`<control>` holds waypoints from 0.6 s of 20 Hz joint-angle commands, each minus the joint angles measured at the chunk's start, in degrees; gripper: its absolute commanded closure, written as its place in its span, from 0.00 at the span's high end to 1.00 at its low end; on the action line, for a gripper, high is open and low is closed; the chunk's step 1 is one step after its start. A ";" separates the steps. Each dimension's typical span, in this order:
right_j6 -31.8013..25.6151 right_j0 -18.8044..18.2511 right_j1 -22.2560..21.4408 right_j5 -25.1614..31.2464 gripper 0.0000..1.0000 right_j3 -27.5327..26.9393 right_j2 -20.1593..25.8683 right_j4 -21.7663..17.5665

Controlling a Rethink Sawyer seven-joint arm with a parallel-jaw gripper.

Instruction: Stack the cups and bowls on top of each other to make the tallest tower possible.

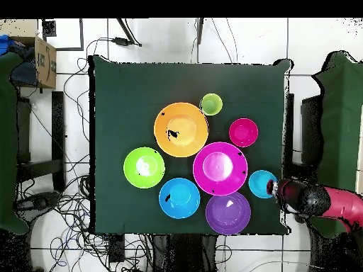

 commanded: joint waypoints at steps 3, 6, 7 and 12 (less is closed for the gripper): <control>-8.30 2.48 0.14 2.09 0.00 -2.13 0.30 1.20; -8.55 4.00 0.32 3.75 0.00 -4.12 0.54 1.69; -8.76 4.35 0.19 4.47 0.00 -4.61 0.65 2.07; -9.43 5.48 0.19 5.70 0.00 -6.52 1.01 3.32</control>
